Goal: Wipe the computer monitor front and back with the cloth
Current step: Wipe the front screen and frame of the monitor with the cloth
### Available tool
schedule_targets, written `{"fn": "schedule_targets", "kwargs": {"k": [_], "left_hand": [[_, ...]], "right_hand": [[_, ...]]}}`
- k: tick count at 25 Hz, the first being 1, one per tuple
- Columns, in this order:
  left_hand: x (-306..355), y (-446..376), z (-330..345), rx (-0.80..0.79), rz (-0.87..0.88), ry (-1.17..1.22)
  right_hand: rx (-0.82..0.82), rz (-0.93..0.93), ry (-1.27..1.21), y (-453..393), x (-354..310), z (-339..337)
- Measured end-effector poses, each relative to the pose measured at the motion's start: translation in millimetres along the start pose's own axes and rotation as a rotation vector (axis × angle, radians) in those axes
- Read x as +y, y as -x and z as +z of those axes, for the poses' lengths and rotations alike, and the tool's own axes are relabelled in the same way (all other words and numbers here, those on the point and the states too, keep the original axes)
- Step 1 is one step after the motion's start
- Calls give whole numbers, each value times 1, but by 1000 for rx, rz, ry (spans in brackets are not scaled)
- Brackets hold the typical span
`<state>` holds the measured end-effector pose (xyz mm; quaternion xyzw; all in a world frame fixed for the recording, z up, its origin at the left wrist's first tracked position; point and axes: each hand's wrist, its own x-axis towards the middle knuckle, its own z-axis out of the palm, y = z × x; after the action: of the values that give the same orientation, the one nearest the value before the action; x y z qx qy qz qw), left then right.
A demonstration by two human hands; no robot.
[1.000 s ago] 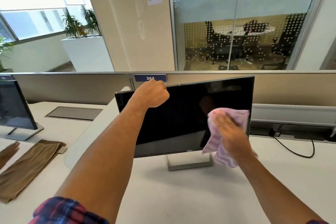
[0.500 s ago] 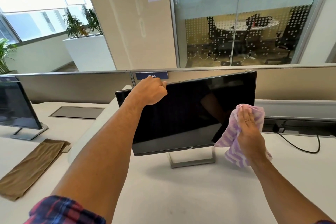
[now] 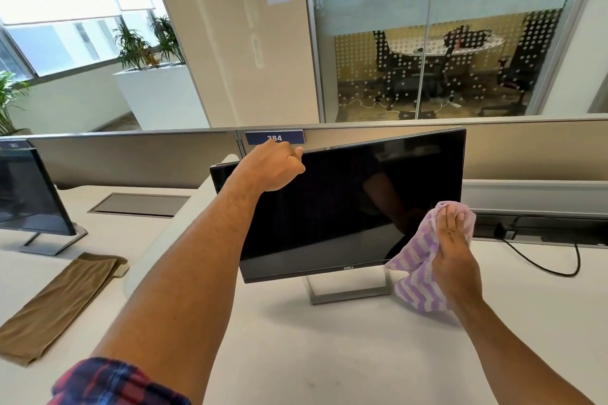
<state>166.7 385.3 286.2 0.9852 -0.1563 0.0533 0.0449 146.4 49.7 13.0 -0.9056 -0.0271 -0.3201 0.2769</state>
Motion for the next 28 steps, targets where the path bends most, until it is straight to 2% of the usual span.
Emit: {"fn": "schedule_targets", "kwargs": {"k": [4,5,7,8,9,10,12,13,14,16,18,20,23,24,28], "left_hand": [[0,0,-2,-24,-6,11],[1,1,-2,-24,-11,2],[3,1,-2,-20,-29,12],[3,1,-2,-18,-24,5],[2,1,-2,-13,-19,6],[1,1,-3,-9,-30,9],[0,0,-5,-16,-53,-18],[0,0,-6,-30,-46,5],[-1,-2,-6,-50,-15,1],[-3,-2,-8,-91,0,1],[-4,-1,-9,-118,4,-9],[-8,2,-9,-129,10,-1],[-26,11,-13,-27,-15,32],[-35,16,-13,5,-43,13],[-59,36,-5,49,-165,35]], "right_hand": [[80,191,-153,0,-15,2],[3,174,-167,3,-31,4],[-98,-6,-228,14,-55,19],[-89,-161,-166,20,-61,23],[-76,-186,-196,19,-60,28],[-44,-47,-320,14,-66,31],[138,105,-415,4,-80,31],[163,131,-329,3,-89,34],[135,62,-195,5,-91,41],[-24,-76,-82,14,-89,51],[-79,-211,71,17,-80,49],[-102,-151,93,16,-74,47],[-68,-68,134,22,-85,54],[-50,-99,164,25,-90,59],[-187,-345,250,43,-114,79]]}}
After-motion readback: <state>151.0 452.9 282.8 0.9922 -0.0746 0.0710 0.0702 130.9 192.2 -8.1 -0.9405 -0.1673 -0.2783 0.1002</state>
